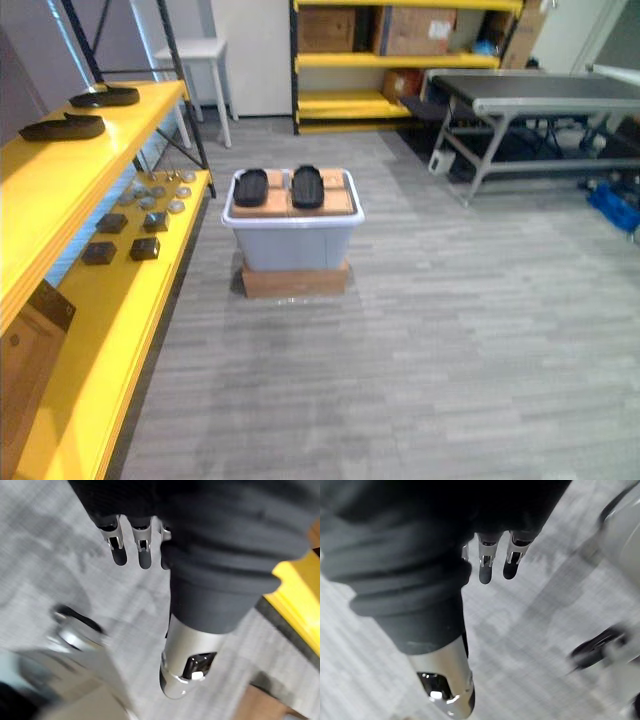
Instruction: Walk over and take plastic housings, then place them on the shelf
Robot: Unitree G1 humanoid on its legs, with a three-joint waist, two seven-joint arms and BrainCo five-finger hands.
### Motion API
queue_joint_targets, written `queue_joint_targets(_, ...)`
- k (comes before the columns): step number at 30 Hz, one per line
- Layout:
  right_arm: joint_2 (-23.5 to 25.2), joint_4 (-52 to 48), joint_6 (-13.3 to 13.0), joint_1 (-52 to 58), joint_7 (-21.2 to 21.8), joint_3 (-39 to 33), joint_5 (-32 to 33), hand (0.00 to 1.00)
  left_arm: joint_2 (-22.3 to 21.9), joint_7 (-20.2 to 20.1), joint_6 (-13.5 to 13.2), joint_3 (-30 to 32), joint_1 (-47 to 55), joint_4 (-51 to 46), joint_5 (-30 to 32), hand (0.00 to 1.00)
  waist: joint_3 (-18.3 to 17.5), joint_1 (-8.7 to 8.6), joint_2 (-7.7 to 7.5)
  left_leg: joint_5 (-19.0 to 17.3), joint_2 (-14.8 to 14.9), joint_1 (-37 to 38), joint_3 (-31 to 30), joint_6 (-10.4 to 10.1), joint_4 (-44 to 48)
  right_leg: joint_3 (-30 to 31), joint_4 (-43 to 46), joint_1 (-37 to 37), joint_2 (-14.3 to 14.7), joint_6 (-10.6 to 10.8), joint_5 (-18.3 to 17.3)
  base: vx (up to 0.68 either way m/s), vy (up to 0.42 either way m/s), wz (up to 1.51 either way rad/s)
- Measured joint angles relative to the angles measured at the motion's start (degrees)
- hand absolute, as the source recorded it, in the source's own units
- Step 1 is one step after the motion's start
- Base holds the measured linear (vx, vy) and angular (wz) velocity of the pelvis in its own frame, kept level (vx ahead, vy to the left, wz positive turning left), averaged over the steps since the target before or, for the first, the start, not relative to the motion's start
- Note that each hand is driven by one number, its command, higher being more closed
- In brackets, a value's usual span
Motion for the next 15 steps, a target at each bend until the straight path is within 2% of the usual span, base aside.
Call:
queue_joint_targets(1,0.0,-0.2,0.0,0.8,0.1,0.6,-0.3,0.0,-0.1,0.0,0.0,-0.6,-0.3,0.0,0.0,0.0,0.1,-0.38,0.55,-0.2,-0.1,3.1,-1.2,0.1,-1.4,-1.5,3.8,-2.3,-0.3,-0.4,-0.9,0.78,0.085,0.9)
queue_joint_targets(2,0.1,-0.3,0.0,2.5,0.3,1.6,-1.0,0.0,-0.4,-0.1,0.0,-1.6,-1.2,0.0,0.0,0.0,0.0,-1.83,1.43,-0.4,0.1,9.0,-4.8,0.4,-5.2,-5.4,7.2,-6.8,-0.6,-2.4,-3.8,0.67,0.026,1.18)
queue_joint_targets(3,0.3,-0.3,0.0,3.7,0.5,1.6,-0.9,0.0,-1.1,-0.2,0.0,-1.6,-2.5,0.0,0.0,0.0,-0.2,-2.96,2.02,-1.0,1.0,14.0,-8.1,1.3,-9.4,-8.6,5.1,-11.9,-0.5,-4.6,-8.0,0.79,-0.048,1.23)
queue_joint_targets(4,0.2,-0.3,0.0,4.1,0.4,1.5,-0.9,0.0,-1.1,-0.2,0.0,-1.6,-3.5,0.1,0.0,0.0,-0.2,-3.41,2.02,-1.2,1.5,15.9,-9.4,1.4,-11.1,-9.7,2.6,-14.4,-0.5,-4.4,-9.9,0.53,-0.105,1.07)
queue_joint_targets(5,0.2,-0.3,-0.1,4.4,0.5,0.1,-1.0,0.0,-1.5,-0.3,0.0,-1.7,-5.0,0.6,0.0,0.0,-0.1,-4.48,2.09,-2.7,2.6,18.9,-11.8,1.4,-12.9,-11.7,-5.7,-18.5,0.3,-3.8,-12.7,0.65,-0.187,0.82)
queue_joint_targets(6,0.1,0.2,-0.1,4.4,0.5,-0.8,-1.0,0.0,-1.4,-0.3,0.1,-1.8,-6.0,1.6,0.0,0.0,0.1,-4.92,2.09,-3.6,3.5,21.0,-13.2,1.3,-13.8,-13.3,-14.0,-20.4,1.4,-3.4,-13.0,0.66,-0.243,0.92)
queue_joint_targets(7,-0.2,1.6,-0.1,4.6,0.4,-0.9,-1.0,0.0,-1.2,-0.2,0.2,-2.1,-6.4,2.4,0.1,0.0,0.1,-5.72,1.83,-4.1,4.6,23.9,-14.6,1.2,-15.5,-15.6,-31.3,-20.1,3.4,-3.6,-11.4,0.68,-0.268,0.7)
queue_joint_targets(8,-0.2,2.1,-0.1,5.0,0.4,-0.8,-1.0,0.0,-1.1,-0.2,0.2,-2.2,-6.5,2.4,0.1,0.0,0.1,-6.0,1.21,-4.1,4.5,25.3,-15.0,1.2,-16.4,-16.9,-40.1,-19.6,3.8,-2.7,-9.3,0.74,-0.326,0.79)
queue_joint_targets(9,-0.6,2.8,0.0,5.7,0.4,-1.1,-1.2,0.0,-1.5,-0.1,0.3,-1.9,-6.4,2.4,0.1,0.0,0.1,-6.79,0.86,-4.3,4.2,28.0,-16.2,0.7,-17.5,-18.2,-47.0,-18.9,3.8,-7.1,-0.3,0.94,-0.391,0.48)
queue_joint_targets(10,-1.6,3.2,0.1,5.1,0.3,-3.0,-1.9,0.0,-3.2,-0.1,0.4,-0.4,-6.5,2.1,0.2,0.0,0.2,-6.52,4.0,-3.7,6.3,28.1,-15.7,-0.8,-15.2,-19.7,-43.7,-18.8,5.7,-10.2,-3.1,0.94,-0.371,0.2)
queue_joint_targets(11,-1.4,2.1,0.1,4.8,0.4,-3.4,-2.0,0.0,-3.4,-0.1,0.4,1.3,-6.6,2.1,0.2,0.0,0.3,-6.06,4.81,-2.1,6.2,26.6,-14.6,-4.0,-10.1,-19.4,-41.7,-18.6,6.2,-12.3,-5.4,0.77,-0.267,-0.2)
queue_joint_targets(12,-1.2,1.5,0.1,4.6,0.5,-3.6,-2.0,0.0,-3.9,0.0,0.4,2.5,-6.6,2.1,0.2,0.0,0.6,-6.06,5.3,-0.6,6.2,25.1,-13.7,-7.6,-5.4,-19.5,-40.8,-17.7,6.7,-12.7,-7.2,0.56,-0.182,-0.31)
queue_joint_targets(13,-0.9,0.5,0.1,4.6,0.8,-4.0,-2.1,0.0,-4.6,0.1,0.3,5.2,-6.3,2.0,0.0,0.0,1.2,-6.03,6.32,5.2,6.3,20.6,-12.1,-18.4,7.5,-19.2,-40.6,-14.4,8.0,-12.7,-10.3,0.75,-0.216,-0.32)
queue_joint_targets(14,-0.9,-0.8,0.4,4.4,0.8,-3.9,-2.4,0.0,-5.4,0.0,-0.1,8.0,-5.2,1.7,-0.1,0.0,1.3,-5.84,7.18,15.0,7.6,13.9,-9.8,-23.6,22.3,-18.3,-41.2,-10.9,9.4,-12.9,-13.2,0.72,-0.168,-0.29)
queue_joint_targets(15,-0.9,-0.9,0.5,4.4,0.8,-3.9,-2.5,0.0,-5.7,-0.1,-0.2,8.8,-5.1,1.6,-0.2,0.0,1.4,-5.8,7.66,14.9,8.8,10.2,-7.8,-23.5,30.8,-18.0,-41.2,-9.1,10.3,-13.4,-15.0,0.69,-0.084,-0.41)
